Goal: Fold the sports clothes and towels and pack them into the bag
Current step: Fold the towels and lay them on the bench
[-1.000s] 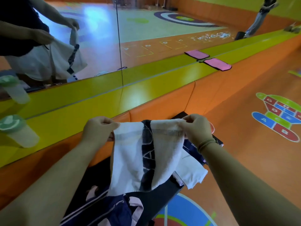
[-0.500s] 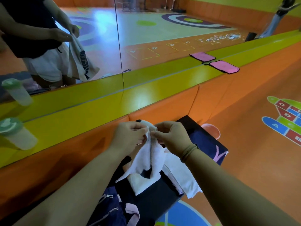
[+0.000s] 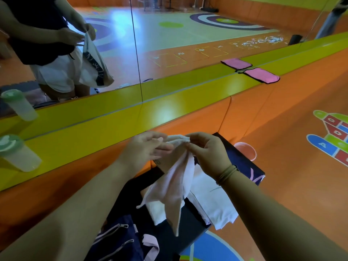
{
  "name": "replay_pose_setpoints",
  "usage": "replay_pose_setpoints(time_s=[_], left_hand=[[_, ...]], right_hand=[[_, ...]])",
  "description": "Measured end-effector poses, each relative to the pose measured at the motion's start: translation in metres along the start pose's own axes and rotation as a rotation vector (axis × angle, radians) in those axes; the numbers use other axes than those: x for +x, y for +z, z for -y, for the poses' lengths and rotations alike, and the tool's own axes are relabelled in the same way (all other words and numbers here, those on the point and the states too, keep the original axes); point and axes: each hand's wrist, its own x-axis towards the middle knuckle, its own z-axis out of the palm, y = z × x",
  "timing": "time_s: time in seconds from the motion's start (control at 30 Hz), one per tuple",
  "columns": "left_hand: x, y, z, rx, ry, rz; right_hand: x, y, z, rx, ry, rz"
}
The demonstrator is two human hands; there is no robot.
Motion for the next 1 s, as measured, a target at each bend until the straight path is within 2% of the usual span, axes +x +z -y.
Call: replay_pose_setpoints(time_s=[0.07, 0.1, 0.13, 0.2, 0.3, 0.37, 0.43, 0.5, 0.6, 0.63, 0.7, 0.73, 0.83, 1.0], left_hand=[[0.008, -0.010, 0.013, 0.251, 0.163, -0.178], [0.007, -0.017, 0.017, 0.451, 0.205, -0.228], [0.010, -0.024, 0.026, 0.612, 0.249, -0.254], [0.010, -0.034, 0.032, 0.806, 0.269, -0.171], [0.011, -0.037, 0.035, 0.771, 0.265, -0.086], [0.016, -0.039, 0.035, 0.686, 0.294, -0.106], [0.020, -0.040, 0.029, 0.708, 0.325, -0.146], [0.020, -0.037, 0.017, 0.741, 0.444, -0.205], [0.021, -0.033, 0.001, 0.768, 0.666, -0.237], [0.021, -0.032, -0.003, 0.813, 0.646, -0.191], [0.026, -0.035, -0.004, 0.891, 0.488, -0.103], [0.028, -0.037, -0.002, 0.890, 0.450, -0.117], [0.027, -0.037, 0.002, 0.826, 0.468, -0.211], [0.028, -0.035, 0.011, 0.795, 0.459, -0.216]], right_hand=[[0.002, -0.006, 0.000, 0.035, -0.013, 0.015], [0.002, -0.010, -0.001, 0.047, -0.025, 0.015], [0.003, -0.014, 0.000, 0.065, -0.037, 0.012], [0.006, -0.021, 0.000, 0.131, -0.029, 0.015], [0.008, -0.029, 0.001, 0.173, -0.021, 0.028], [0.008, -0.033, 0.000, 0.145, -0.003, 0.044], [0.011, -0.039, -0.004, 0.084, 0.018, 0.053], [0.013, -0.045, -0.007, -0.014, 0.002, 0.019], [0.011, -0.050, -0.012, -0.008, -0.065, -0.138], [0.008, -0.050, -0.013, -0.036, -0.080, -0.166], [0.007, -0.047, -0.021, -0.179, -0.046, -0.121], [0.004, -0.044, -0.025, -0.223, -0.021, -0.088], [0.003, -0.039, -0.032, -0.194, -0.028, -0.102], [0.001, -0.038, -0.037, -0.224, -0.009, -0.122]])
